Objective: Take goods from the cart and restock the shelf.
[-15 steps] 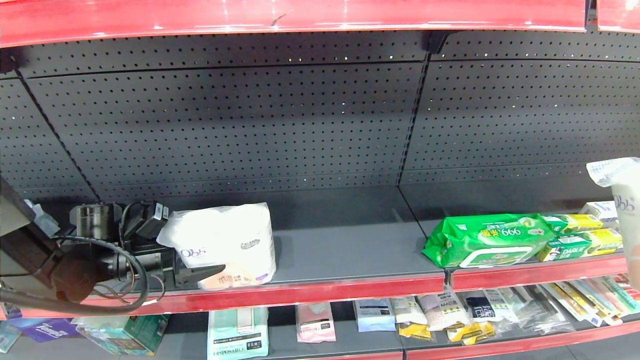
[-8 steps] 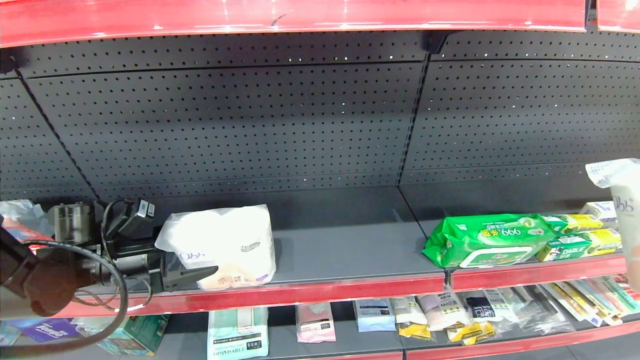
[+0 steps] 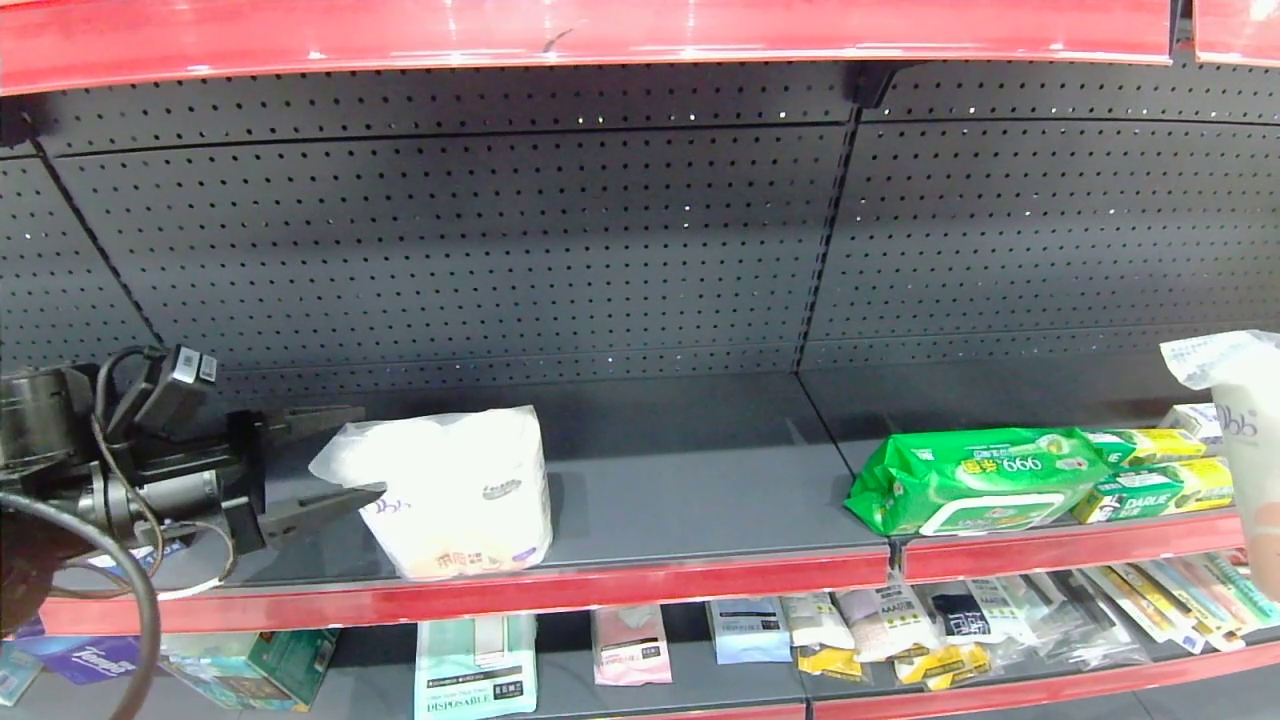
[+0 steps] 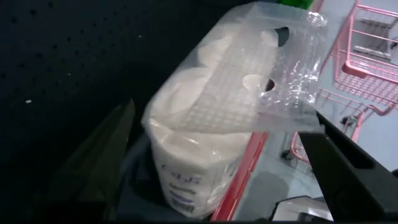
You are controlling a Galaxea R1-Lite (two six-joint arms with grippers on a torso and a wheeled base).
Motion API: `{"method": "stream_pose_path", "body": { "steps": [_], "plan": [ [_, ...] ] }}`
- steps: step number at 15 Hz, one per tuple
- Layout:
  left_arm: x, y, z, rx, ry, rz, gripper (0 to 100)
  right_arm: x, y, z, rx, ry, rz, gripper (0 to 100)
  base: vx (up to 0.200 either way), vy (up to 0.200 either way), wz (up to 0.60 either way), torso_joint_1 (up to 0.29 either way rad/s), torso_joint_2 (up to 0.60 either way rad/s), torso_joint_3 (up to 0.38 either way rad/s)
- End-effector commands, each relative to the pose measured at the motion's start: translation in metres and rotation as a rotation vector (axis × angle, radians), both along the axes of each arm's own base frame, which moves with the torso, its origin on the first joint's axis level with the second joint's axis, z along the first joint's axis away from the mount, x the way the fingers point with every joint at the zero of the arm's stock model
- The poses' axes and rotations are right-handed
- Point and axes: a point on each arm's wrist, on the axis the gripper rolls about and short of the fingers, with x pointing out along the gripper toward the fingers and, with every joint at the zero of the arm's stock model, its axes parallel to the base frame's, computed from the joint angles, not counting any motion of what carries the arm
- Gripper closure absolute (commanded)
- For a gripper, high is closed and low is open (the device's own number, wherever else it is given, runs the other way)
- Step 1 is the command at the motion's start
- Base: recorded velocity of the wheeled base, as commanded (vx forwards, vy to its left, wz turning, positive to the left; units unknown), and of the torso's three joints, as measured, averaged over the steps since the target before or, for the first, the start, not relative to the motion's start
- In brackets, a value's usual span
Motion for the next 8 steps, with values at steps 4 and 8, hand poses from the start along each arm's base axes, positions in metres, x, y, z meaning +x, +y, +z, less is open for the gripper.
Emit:
{"method": "stream_pose_path", "body": {
  "steps": [4,8],
  "plan": [
    [-0.027,0.005,0.052,-0.071,0.014,0.260,0,0.001,0.000,-0.005,0.005,0.024,0.011,100,0.000,0.000,0.00,0.000,0.00,0.000],
    [-0.061,-0.002,0.070,-0.158,0.041,0.494,0,0.002,0.001,-0.007,0.007,0.032,0.025,100,0.000,0.000,0.00,0.000,0.00,0.000]
  ]
}}
